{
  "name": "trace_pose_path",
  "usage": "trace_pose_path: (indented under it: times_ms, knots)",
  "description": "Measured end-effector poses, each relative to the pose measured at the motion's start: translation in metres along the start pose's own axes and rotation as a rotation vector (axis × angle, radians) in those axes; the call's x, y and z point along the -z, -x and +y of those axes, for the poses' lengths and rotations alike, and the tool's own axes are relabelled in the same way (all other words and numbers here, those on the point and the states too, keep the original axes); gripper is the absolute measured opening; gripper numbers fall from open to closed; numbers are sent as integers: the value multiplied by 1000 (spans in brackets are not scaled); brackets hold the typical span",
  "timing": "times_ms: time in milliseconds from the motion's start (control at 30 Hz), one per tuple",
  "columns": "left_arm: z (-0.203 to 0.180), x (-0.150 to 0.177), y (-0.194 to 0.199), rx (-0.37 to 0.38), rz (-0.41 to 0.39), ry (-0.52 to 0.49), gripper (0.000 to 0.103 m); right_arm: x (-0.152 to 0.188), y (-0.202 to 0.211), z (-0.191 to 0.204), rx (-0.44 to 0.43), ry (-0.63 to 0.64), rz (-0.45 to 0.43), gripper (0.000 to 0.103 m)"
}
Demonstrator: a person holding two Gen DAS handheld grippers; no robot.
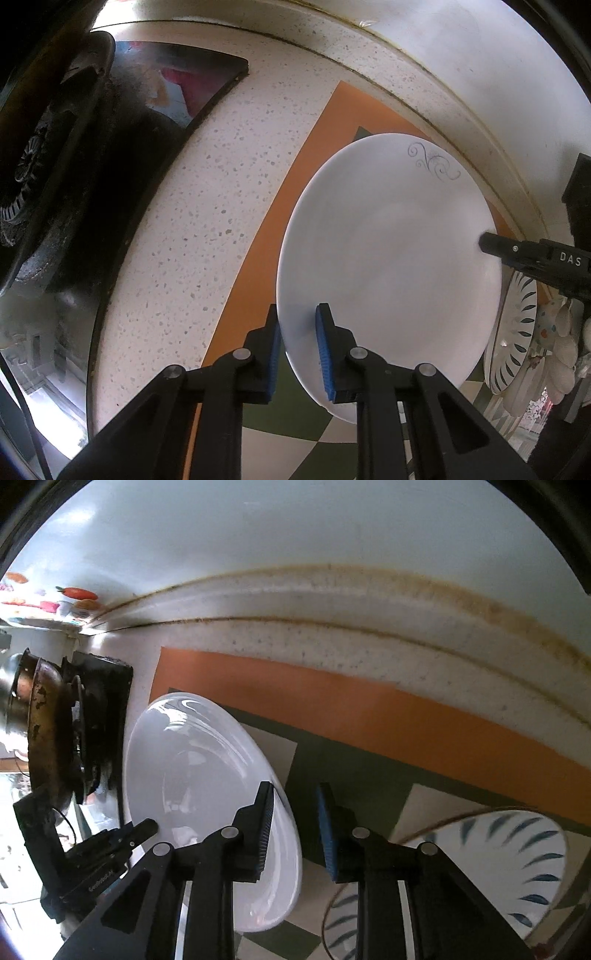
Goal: Organize plates and bowls
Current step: 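Carry the white swirl plate with both tools and lower it onto the pink-flowered plate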
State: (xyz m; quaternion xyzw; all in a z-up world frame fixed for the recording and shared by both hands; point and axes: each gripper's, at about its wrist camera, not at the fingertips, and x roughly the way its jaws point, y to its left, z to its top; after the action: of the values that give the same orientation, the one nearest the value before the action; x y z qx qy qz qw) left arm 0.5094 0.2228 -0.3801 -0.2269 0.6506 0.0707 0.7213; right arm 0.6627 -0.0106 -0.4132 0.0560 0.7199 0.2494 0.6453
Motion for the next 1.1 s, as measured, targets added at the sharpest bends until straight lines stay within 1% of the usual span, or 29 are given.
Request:
trace_pose_path:
  times_ms: [33,167,300,433,633,867,1000,1100]
  knots:
    - [0,0,0,-4,-5,-2,16,0,-2,1,-26,1,-6,15]
    - [-2,1,1,-18,-14,-9,16,6,0,8,8,44,-53,15]
    - [-1,5,3,-10,-8,-4,16,13,2,14,-7,52,-54,13]
    - [-4,10,7,-11,-11,-20,17,27,11,16,-25,43,-71,12]
    - [-16,22,19,-7,-10,-52,17,53,29,7,-53,17,-87,11]
    - [-42,44,46,-14,-27,-128,17,96,62,-8,-78,-23,-128,10]
    - [-63,68,61,-9,-32,-184,17,133,87,-20,-85,-52,-161,10]
    - [-79,92,69,-5,-31,-231,17,164,105,-29,-84,-75,-183,10]
